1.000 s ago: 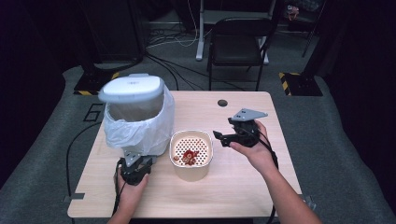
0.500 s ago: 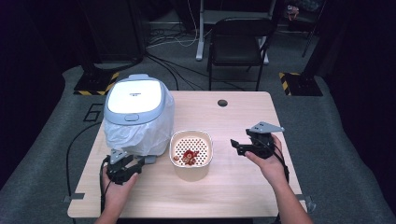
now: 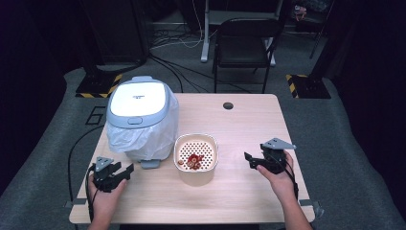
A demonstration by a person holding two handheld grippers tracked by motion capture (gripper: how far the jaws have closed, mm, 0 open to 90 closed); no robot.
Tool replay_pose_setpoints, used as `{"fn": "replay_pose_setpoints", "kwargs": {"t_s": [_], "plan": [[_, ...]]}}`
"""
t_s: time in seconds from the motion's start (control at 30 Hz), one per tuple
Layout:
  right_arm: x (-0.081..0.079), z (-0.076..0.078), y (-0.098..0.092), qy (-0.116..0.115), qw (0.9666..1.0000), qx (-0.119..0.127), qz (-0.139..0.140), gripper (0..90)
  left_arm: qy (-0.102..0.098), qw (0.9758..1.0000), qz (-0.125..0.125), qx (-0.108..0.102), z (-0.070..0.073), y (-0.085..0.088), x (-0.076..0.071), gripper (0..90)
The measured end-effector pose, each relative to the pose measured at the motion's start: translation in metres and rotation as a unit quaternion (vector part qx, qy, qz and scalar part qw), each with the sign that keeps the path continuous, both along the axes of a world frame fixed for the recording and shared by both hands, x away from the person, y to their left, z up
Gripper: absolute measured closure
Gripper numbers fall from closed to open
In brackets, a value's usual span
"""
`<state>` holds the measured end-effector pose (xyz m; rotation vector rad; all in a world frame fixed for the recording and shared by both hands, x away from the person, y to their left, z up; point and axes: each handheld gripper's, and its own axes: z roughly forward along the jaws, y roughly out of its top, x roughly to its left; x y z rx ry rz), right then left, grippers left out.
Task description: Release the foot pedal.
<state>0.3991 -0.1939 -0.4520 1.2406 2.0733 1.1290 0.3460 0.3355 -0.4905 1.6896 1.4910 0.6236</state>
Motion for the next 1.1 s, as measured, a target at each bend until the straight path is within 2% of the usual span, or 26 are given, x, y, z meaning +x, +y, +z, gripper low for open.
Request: {"fn": "replay_pose_setpoints", "kwargs": {"t_s": [0.1, 0.17, 0.2, 0.3, 0.37, 0.43, 0.5, 0.53, 0.63, 0.73, 1.03, 1.1], "plan": [[0.001, -0.014, -0.004, 0.005, 0.9997, -0.023, -0.007, 24.1, 0.007, 1.0000, 0.003, 0.007, -0.004, 0.006, 0.002, 43.0], [0.003, -0.022, -0.007, 0.007, 0.9994, -0.034, -0.008, 24.1, 0.008, 0.9999, 0.010, 0.000, -0.008, 0.008, 0.004, 42.2], [0.003, -0.025, -0.008, 0.013, 0.9993, -0.034, -0.010, 24.1, 0.007, 0.9999, 0.010, 0.005, -0.009, 0.010, 0.006, 41.4], [0.004, -0.032, -0.012, 0.017, 0.9994, -0.026, -0.015, 24.1, 0.018, 0.9997, 0.014, 0.003, -0.013, 0.016, 0.008, 40.4], [0.003, -0.035, -0.014, 0.020, 0.9995, -0.019, -0.018, 24.1, 0.017, 0.9997, 0.019, -0.002, -0.015, 0.020, 0.010, 39.9], [0.003, -0.039, -0.015, 0.020, 0.9996, -0.012, -0.014, 24.1, 0.015, 0.9997, 0.020, -0.001, -0.016, 0.023, 0.011, 39.3], [0.002, -0.044, -0.015, 0.021, 0.9997, -0.003, -0.008, 24.1, 0.024, 0.9995, 0.022, -0.005, -0.018, 0.025, 0.011, 38.9], [0.003, -0.046, -0.015, 0.023, 0.9997, 0.001, -0.002, 24.0, 0.023, 0.9995, 0.023, -0.005, -0.019, 0.026, 0.012, 38.9], [0.004, -0.052, -0.012, 0.027, 0.9995, -0.015, 0.004, 24.0, 0.022, 0.9994, 0.026, -0.002, -0.022, 0.029, 0.014, 38.2], [0.004, -0.059, -0.010, 0.039, 0.9992, -0.005, 0.004, 23.5, 0.022, 0.9993, 0.031, 0.003, -0.024, 0.031, 0.016, 37.1], [0.004, -0.065, -0.014, 0.044, 0.9989, -0.015, -0.001, 21.5, 0.024, 0.9990, 0.035, 0.015, -0.029, 0.035, 0.021, 35.1], [0.003, -0.064, -0.016, 0.042, 0.9991, -0.010, -0.004, 21.1, 0.027, 0.9989, 0.034, 0.020, -0.030, 0.034, 0.022, 34.8]]}}
